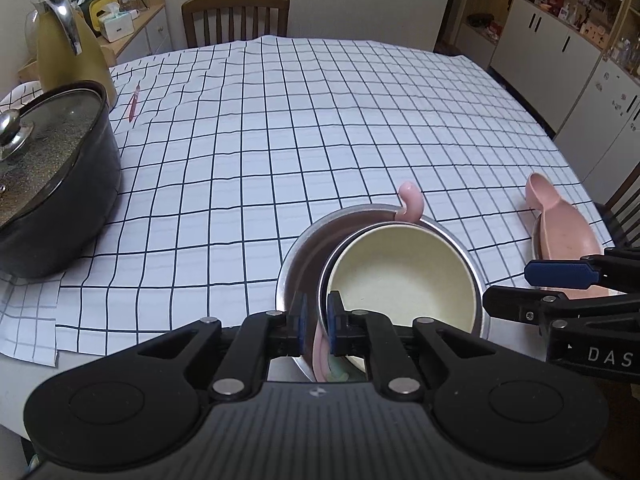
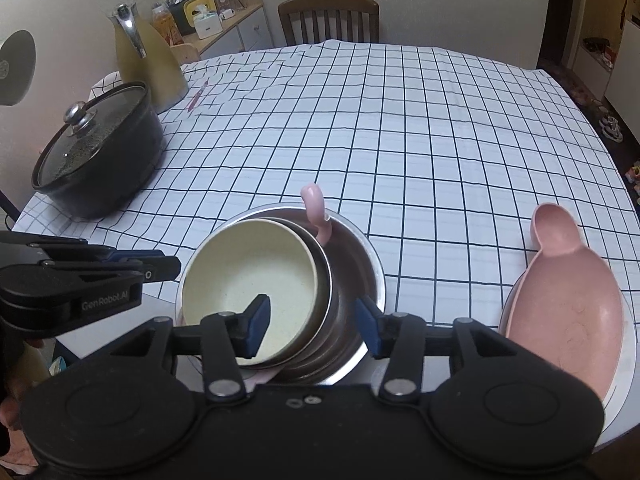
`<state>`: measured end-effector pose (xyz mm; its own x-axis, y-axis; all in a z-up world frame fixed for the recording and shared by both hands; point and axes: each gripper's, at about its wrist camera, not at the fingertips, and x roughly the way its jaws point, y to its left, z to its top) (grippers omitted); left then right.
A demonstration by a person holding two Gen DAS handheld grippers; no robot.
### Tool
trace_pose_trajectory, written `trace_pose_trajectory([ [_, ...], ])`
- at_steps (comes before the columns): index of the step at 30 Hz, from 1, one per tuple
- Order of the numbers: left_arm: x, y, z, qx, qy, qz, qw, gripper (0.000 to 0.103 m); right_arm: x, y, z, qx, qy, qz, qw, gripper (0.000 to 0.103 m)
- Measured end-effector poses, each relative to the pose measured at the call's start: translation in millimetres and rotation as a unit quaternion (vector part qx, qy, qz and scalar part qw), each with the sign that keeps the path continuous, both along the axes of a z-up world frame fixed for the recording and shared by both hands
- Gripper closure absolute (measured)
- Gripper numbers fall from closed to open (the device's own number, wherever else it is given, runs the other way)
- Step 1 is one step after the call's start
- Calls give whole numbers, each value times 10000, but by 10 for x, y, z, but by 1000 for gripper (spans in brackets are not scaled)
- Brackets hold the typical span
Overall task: Organize plates and bowls
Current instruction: 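Lower the cream bowl into the pink-handled pot and open both grippers, then move both grippers to the rim of the nested steel bowl stack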
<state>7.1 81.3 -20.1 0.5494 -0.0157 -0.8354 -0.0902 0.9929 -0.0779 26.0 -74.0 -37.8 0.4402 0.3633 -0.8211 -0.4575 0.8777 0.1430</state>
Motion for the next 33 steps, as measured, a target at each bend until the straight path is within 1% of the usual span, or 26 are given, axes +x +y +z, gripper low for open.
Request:
trace_pose_trajectory([
  [2,-39,6,49,-41,-81,-9,10000,93,-12,-11,34,52,-33,10,10000,51],
  [4,-73,13,94,-77,-151,3,9999,93,-34,-24,75,104,-89,21,9999,43],
  [5,-87,21,112,-105,-185,1,9998,89,-49,-33,97,124,-135,26,9998,41],
  [6,-107,25,134,-122,-226,15,9997,81,-62,-43,119,140,-181,38,9997,39],
  [7,-128,28,154,-129,-276,35,9995,74,-71,-46,136,142,-219,47,9996,37],
  [9,-188,36,201,-140,-446,78,9989,46,-89,-61,170,159,-278,50,9995,33],
  [11,-235,45,249,-98,-582,114,9982,40,-110,-80,202,177,-348,62,9992,29],
  [13,-252,57,266,-111,-588,76,9982,40,-132,-89,225,161,-460,69,9988,21],
  [15,-263,76,264,-91,-579,82,9982,39,-155,-108,241,196,-547,87,9983,16],
  [16,-269,96,258,-72,-572,84,9983,38,-164,-121,243,218,-581,83,9980,12],
  [17,-271,115,246,-59,-565,97,9983,34,-179,-139,243,222,-633,57,9977,10],
  [18,-274,143,229,-61,-563,119,9983,32,-195,-158,237,218,-698,27,9973,4],
  [19,-272,173,210,-77,-553,139,9983,31,-211,-182,227,218,-764,-5,9968,1],
  [20,-262,205,186,-92,-528,159,9984,31,-218,-203,209,207,-802,-42,9966,1],
  [22,-231,268,123,-93,-455,172,9988,31,-204,-244,154,198,-705,-105,9973,1],
  [25,-162,360,-6,-57,-335,159,9993,31,-155,-338,35,217,-437,-344,9982,1],
  [27,-101,433,-109,-114,-195,208,9995,31,-120,-402,-59,252,-226,-510,9981,1],
  [29,-37,494,-212,-200,-55,246,9995,31,-94,-457,-163,251,-32,-676,9974,2],
  [33,80,547,-372,-204,113,232,9995,31,-64,-533,-340,221,276,-947,9949,5],
])
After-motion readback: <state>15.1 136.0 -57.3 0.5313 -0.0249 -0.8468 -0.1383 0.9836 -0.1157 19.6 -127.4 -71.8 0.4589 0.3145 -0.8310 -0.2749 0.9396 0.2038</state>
